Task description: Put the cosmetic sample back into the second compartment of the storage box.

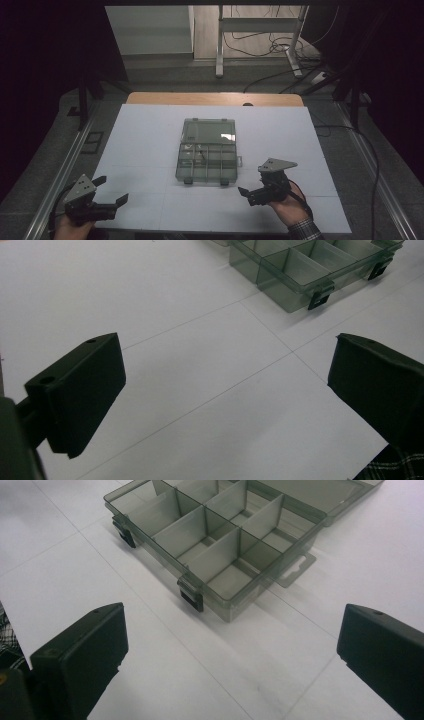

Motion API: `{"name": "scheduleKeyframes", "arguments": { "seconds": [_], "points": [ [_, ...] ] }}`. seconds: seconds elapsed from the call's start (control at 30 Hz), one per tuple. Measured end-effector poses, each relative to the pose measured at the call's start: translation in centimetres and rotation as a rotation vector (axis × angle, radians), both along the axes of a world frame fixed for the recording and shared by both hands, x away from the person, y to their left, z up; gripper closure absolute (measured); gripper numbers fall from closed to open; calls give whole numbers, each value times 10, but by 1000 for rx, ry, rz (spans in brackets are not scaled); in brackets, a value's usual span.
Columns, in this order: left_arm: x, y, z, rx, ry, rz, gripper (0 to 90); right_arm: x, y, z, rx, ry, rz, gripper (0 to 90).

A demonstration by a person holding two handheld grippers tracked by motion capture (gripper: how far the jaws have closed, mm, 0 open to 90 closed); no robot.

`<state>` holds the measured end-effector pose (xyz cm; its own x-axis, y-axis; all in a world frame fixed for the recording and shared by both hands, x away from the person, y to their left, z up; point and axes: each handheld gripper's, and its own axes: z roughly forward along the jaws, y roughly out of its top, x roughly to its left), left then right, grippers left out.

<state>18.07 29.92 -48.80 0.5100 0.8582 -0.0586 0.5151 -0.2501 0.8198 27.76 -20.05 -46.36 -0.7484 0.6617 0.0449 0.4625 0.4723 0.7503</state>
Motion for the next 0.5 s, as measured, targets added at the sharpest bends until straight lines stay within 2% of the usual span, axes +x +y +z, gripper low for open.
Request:
{"name": "scheduleKeyframes", "arguments": {
  "seconds": [0.27,0.5],
  "points": [
    [0,0,0,-2,-2,-1,26,-9,-12,1,-17,-20,-23,0],
    [0,1,0,-7,-1,0,25,-16,-24,3,2,-23,-44,0]
  ]
}}
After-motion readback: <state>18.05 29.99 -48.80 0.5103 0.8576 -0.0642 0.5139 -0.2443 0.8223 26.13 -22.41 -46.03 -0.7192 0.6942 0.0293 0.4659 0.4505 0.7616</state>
